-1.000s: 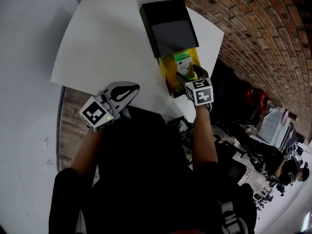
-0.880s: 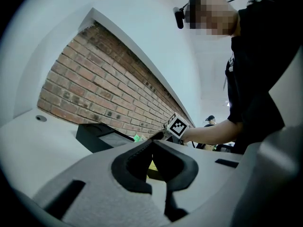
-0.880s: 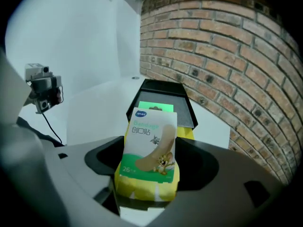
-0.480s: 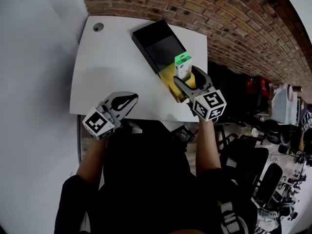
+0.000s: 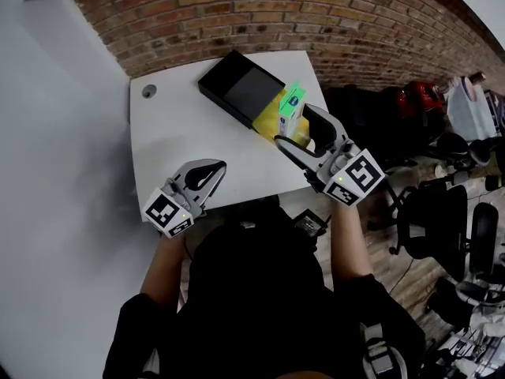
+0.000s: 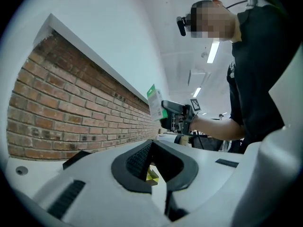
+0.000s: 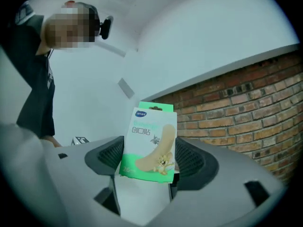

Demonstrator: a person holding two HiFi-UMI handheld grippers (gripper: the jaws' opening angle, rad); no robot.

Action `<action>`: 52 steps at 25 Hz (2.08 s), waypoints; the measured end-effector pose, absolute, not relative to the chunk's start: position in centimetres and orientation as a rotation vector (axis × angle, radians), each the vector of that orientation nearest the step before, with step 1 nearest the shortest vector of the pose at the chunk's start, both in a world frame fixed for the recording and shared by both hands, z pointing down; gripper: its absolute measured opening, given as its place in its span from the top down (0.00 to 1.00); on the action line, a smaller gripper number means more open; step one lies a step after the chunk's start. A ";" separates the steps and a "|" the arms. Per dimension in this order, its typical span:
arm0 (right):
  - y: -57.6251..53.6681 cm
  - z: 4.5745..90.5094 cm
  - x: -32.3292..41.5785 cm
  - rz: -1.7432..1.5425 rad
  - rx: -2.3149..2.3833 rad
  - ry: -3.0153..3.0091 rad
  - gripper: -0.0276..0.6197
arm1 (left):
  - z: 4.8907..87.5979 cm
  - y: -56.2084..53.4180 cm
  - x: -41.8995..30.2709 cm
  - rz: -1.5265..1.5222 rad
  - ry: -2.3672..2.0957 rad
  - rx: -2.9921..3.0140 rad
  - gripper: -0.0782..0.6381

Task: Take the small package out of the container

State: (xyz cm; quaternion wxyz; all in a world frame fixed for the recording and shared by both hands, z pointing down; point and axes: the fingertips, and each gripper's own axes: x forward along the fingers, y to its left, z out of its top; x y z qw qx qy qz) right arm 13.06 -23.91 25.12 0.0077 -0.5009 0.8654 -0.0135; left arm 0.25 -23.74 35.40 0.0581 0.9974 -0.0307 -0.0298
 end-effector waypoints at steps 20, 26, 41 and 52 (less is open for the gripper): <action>-4.4 19.0 19.6 0.067 -1.308 2.448 0.43 | 27.3 -15.4 4.8 -0.221 -0.078 3.078 0.87; 1.5 21.5 21.3 0.004 -1.229 2.441 0.43 | 27.9 -9.7 7.4 -0.193 -0.038 3.075 0.87; 6.7 25.4 19.1 -0.095 -1.027 2.589 0.43 | 28.8 -2.6 7.8 -0.124 -0.057 3.057 0.87; 8.2 26.1 18.3 -0.114 -0.976 2.586 0.43 | 29.5 -0.7 8.6 -0.105 -0.027 3.035 0.87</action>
